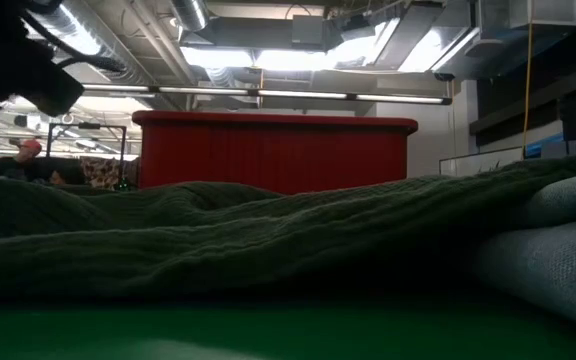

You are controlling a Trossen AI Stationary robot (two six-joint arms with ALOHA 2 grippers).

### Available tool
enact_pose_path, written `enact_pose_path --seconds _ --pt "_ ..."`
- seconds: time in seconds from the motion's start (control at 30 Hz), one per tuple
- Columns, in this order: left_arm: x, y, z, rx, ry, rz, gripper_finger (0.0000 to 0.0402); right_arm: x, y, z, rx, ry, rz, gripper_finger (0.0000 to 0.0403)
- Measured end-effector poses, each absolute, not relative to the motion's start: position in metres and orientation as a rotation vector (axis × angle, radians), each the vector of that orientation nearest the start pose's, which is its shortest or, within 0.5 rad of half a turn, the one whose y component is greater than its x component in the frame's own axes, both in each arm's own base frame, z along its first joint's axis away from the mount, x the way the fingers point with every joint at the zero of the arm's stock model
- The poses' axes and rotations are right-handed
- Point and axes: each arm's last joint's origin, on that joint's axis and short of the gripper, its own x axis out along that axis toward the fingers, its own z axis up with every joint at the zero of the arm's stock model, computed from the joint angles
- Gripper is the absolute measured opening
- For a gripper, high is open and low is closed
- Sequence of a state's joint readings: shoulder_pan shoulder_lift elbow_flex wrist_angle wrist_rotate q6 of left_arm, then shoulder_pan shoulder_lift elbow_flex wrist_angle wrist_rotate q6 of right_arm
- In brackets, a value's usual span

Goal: Fold Laundry from Bin
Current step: Fold the green shirt

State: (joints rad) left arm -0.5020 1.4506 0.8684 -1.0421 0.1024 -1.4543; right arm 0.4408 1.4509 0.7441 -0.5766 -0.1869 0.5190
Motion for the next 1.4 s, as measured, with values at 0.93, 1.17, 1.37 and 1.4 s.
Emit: enact_pose_path --seconds 0.93,1.17,1.37,1.4 --pt "0.210 -0.104 0.177 -0.762 1.266 0.862 0.0164 0.216 0.108 0.160 0.270 1.391 0.193 0.0221" --pt "0.209 -0.093 0.165 -0.771 1.227 0.899 0.0165 0.216 0.108 0.160 0.270 1.391 0.193 0.0221" --pt "0.213 -0.095 0.158 -0.805 1.223 0.812 0.0165 0.216 0.108 0.160 0.270 1.391 0.193 0.0221" --pt "0.212 -0.095 0.158 -0.811 1.234 0.807 0.0165 0.216 0.108 0.160 0.270 1.391 0.193 0.0221"
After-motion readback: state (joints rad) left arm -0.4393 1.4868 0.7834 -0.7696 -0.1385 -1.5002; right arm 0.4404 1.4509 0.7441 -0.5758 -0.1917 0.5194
